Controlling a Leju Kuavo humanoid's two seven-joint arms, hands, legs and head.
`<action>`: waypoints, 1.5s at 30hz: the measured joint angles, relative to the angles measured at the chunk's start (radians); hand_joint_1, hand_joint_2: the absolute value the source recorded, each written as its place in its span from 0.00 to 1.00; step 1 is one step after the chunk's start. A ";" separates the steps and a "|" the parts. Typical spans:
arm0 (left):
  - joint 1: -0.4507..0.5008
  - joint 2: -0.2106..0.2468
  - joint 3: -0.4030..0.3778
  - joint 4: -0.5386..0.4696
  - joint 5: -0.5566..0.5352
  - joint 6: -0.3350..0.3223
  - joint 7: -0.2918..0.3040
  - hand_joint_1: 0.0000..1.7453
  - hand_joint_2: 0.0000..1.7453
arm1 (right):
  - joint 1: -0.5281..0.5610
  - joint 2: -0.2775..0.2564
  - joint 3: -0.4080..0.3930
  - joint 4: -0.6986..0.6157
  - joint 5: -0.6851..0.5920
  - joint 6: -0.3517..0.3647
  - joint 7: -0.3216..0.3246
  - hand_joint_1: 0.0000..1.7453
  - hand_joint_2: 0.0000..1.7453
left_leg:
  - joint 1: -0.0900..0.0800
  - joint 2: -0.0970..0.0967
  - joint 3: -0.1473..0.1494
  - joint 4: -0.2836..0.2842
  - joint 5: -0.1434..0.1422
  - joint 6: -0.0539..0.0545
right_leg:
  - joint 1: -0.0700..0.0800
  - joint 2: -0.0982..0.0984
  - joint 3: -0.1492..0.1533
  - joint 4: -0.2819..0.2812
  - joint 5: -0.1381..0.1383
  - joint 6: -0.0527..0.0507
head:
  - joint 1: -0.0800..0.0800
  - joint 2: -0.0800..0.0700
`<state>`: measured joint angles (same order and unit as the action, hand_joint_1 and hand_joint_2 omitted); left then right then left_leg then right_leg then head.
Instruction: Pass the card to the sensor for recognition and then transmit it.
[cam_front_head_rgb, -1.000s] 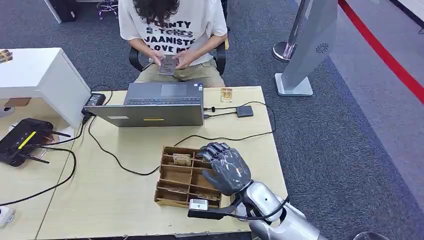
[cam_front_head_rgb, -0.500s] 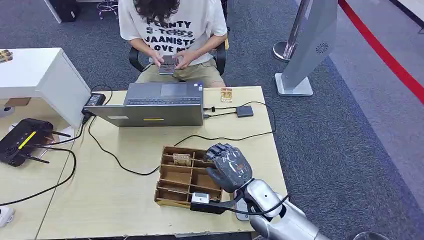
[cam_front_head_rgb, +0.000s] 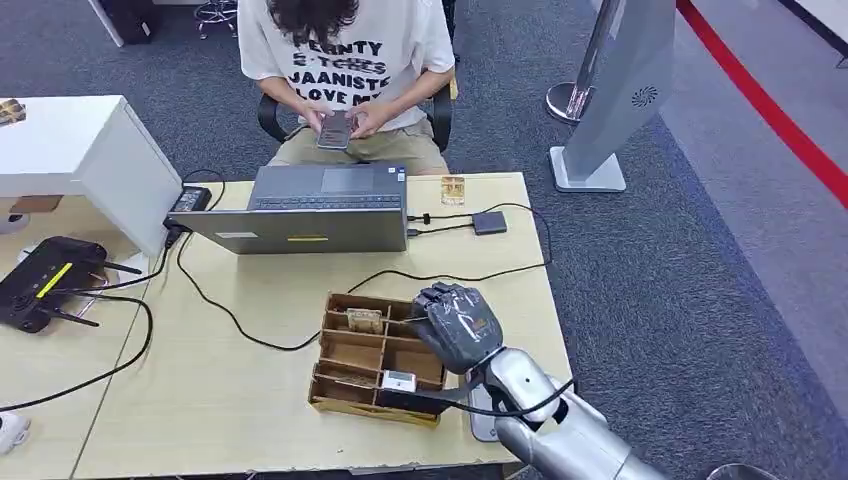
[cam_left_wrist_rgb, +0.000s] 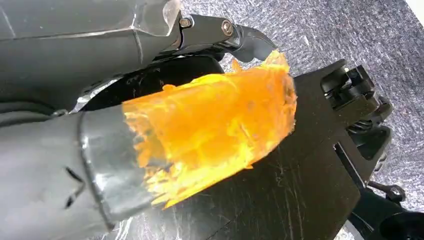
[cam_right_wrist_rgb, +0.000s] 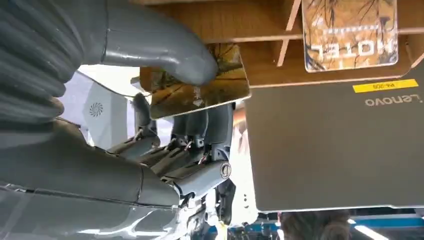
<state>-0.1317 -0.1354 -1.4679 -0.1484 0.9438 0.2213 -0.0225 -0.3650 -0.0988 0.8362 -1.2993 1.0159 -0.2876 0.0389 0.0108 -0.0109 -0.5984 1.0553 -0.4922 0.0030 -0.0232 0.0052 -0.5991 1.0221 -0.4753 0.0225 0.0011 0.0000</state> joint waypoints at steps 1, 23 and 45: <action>0.000 0.000 -0.002 0.000 0.000 0.000 0.000 0.00 0.00 | -0.002 0.000 0.000 0.003 0.000 0.000 0.000 1.00 1.00 | 0.000 0.000 0.000 0.000 0.000 0.000 | 0.000 0.000 0.000 0.000 0.000 0.000 | 0.000 0.000; 0.000 0.000 -0.003 0.000 0.005 0.000 -0.002 0.00 0.00 | -0.006 0.011 -0.005 0.019 -0.015 0.011 -0.008 1.00 1.00 | 0.000 0.000 0.000 0.000 0.000 0.000 | 0.000 0.000 0.000 0.000 0.000 0.000 | 0.000 0.000; 0.007 0.000 -0.003 0.000 0.036 0.021 -0.039 0.00 0.00 | 0.110 0.015 -0.082 -0.262 -0.116 -0.207 -0.188 1.00 1.00 | 0.000 0.000 0.000 0.000 0.000 0.000 | 0.000 0.000 0.000 0.000 0.000 0.000 | 0.000 0.000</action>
<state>-0.1247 -0.1350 -1.4706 -0.1484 0.9800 0.2422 -0.0618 -0.2548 -0.0839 0.7538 -1.5614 0.8999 -0.4945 -0.1488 0.0108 -0.0109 -0.5985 1.0554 -0.4923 0.0031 -0.0232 0.0053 -0.5992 1.0221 -0.4753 0.0225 0.0011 0.0000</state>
